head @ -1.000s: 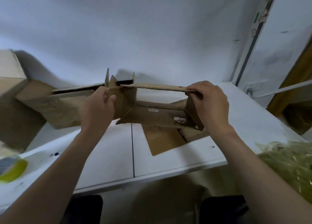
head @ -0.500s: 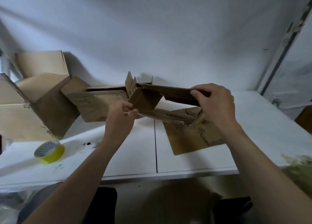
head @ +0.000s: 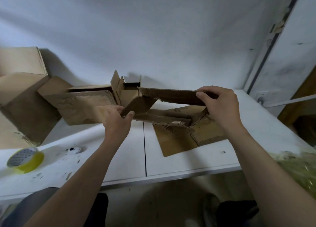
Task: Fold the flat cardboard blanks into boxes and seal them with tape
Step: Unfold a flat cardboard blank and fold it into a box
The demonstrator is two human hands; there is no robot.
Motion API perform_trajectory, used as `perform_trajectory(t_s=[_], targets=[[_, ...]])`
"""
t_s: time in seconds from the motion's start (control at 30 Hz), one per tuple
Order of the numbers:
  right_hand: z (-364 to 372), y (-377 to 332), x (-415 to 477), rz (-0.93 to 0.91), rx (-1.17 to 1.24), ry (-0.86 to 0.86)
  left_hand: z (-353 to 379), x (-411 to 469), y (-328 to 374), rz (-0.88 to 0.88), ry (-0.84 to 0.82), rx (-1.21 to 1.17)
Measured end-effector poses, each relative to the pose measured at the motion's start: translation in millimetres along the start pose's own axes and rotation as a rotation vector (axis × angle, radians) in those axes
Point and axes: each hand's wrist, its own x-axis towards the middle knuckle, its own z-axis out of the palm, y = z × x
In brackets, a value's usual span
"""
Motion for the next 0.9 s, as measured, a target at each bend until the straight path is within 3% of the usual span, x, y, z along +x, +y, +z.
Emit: perform_trajectory(t_s=[0.13, 0.4, 0.73, 0.9], targets=[[0, 3, -1, 0.000, -0.034, 0.007, 7, -4, 1, -0.056, -0.058, -0.142], [7, 2, -2, -0.047, -0.101, 0.058, 20, -10, -1, 0.051, -0.135, -0.132], [6, -2, 1, 0.024, -0.180, 0.083, 19, -19, -3, 0.033, -0.236, -0.209], [10, 0, 2, 0.052, 0.003, 0.063, 18, -23, -1, 0.037, -0.240, -0.283]])
